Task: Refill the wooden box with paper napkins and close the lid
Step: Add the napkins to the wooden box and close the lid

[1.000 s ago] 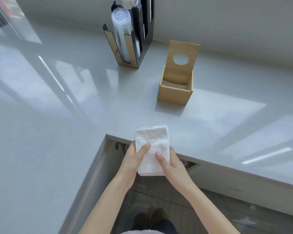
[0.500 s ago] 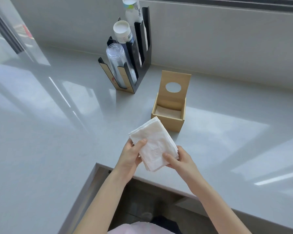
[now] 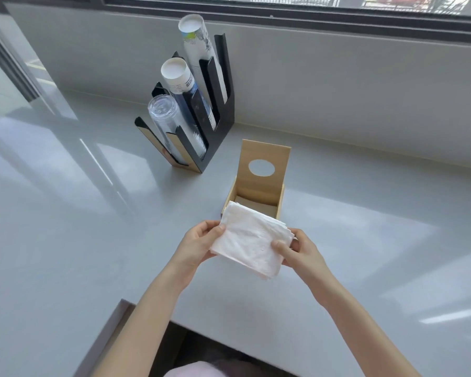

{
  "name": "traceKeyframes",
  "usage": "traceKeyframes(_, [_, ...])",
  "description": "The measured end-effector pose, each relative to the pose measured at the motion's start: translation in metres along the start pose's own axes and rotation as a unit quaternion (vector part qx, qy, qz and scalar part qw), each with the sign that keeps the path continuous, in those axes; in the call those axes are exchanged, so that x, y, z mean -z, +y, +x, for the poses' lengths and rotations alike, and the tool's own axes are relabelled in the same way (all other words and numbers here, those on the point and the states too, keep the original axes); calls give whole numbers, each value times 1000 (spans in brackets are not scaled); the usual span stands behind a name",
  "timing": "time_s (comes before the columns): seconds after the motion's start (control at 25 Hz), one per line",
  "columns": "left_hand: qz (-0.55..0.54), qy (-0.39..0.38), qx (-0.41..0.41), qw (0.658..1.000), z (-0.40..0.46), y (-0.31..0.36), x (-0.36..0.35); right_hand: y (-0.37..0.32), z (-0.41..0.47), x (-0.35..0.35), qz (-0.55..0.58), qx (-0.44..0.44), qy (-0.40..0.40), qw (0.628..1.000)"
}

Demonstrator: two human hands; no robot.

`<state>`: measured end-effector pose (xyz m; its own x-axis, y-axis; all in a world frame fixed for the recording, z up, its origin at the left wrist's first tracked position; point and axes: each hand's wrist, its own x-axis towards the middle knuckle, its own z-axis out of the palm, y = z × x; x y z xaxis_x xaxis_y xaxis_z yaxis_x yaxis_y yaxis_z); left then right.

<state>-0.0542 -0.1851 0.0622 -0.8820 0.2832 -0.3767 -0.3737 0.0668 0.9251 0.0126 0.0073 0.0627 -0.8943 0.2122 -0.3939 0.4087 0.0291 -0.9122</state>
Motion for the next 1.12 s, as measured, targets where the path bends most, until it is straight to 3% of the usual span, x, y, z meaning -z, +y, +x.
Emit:
traceKeyframes(0.6, [151,14,-22,988,86,43,-10,-42,65,3,-95,27,129,987])
traceKeyframes(0.92, [339,57,-75,936,114,42,-13,-46,86,-8,-228,44,150,961])
traceKeyframes(1.12, [431,89,-154,885,116,27,-13,-50,86,-12,-382,75,141,910])
